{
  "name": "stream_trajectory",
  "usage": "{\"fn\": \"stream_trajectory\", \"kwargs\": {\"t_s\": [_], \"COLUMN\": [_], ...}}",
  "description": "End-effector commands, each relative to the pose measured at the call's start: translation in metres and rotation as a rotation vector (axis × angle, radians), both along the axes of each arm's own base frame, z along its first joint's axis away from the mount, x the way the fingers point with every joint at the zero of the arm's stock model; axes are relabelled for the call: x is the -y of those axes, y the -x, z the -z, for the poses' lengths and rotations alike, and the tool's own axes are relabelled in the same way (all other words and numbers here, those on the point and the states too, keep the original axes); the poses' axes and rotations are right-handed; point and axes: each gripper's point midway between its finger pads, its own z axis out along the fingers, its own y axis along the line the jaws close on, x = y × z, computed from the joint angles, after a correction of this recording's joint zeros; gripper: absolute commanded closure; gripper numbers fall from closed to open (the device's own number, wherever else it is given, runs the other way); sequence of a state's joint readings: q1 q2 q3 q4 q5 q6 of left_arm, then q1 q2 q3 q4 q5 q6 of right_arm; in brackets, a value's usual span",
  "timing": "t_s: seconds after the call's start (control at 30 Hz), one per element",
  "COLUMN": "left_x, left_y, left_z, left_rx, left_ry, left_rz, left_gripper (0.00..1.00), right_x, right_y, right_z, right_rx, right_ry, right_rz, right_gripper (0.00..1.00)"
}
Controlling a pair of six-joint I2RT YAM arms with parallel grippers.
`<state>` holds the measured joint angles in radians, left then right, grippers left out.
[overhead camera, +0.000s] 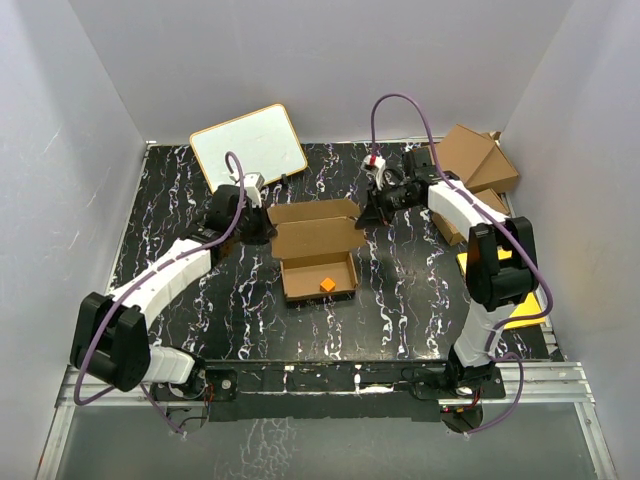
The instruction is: Fold the paper box
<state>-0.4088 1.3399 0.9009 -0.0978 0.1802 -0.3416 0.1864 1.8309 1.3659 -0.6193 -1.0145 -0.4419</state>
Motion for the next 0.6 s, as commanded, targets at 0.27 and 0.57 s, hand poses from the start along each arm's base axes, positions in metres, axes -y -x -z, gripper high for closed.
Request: {"fn": "stream_trajectory", "kwargs": {"t_s": [0.27,0.57], "left_x": [-0.015,-0.026], "left_y": [-0.065,-0.087], "left_z": [-0.02,-0.039], "left_rx": [0.123,0.208], "left_ry": [-0.048,-0.084], "left_rz": [-0.252,-0.363], "left_gripper": [1.0,1.0], "right_x": [-0.033,-0.051], "right_y": [-0.08,-0.097], "right_z": [-0.052,-0.073], "right_rx": [0.326,0.354], "right_ry": [0.073,0.057], "right_rz": [0.257,0.395], "right_gripper": [0.92,0.92]}}
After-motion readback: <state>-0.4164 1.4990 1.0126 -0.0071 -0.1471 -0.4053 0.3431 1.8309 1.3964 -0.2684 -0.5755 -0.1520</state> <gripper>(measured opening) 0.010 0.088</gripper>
